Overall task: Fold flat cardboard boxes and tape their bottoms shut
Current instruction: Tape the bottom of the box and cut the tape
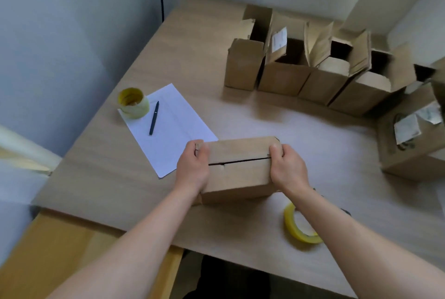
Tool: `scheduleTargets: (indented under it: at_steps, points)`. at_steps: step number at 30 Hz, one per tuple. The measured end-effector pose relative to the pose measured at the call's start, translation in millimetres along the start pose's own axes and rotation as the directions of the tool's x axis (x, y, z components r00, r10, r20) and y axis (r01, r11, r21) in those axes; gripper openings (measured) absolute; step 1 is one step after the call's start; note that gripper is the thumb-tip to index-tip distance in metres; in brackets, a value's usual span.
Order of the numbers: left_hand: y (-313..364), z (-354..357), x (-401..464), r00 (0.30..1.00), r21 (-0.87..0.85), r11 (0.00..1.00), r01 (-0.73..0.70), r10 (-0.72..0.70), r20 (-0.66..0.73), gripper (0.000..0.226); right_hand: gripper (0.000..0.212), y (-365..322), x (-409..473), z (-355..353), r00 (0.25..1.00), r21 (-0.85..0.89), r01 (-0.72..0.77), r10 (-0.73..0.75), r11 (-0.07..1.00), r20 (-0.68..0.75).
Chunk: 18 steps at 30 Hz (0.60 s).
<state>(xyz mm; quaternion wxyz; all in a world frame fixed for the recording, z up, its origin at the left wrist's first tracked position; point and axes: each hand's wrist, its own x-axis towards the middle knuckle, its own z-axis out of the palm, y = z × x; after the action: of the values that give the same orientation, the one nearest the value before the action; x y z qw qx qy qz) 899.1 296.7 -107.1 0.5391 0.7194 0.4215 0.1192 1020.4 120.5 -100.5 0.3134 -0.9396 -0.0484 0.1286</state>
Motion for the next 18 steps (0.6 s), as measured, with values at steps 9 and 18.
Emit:
scheduleTargets:
  at_steps: [9,18]
  points:
    - [22.0,24.1,-22.8,0.879,0.787,0.399,-0.47,0.293,0.377,0.073,0.041,2.2,0.1,1.1,0.997,0.008,0.076,-0.076,0.997,0.011]
    - [21.9,26.8,-47.2,0.827,0.803,0.338,-0.491,0.47,0.308,0.06,0.042,8.4,-0.8,-4.9,0.992,0.133,0.066,-0.08,0.989,0.096]
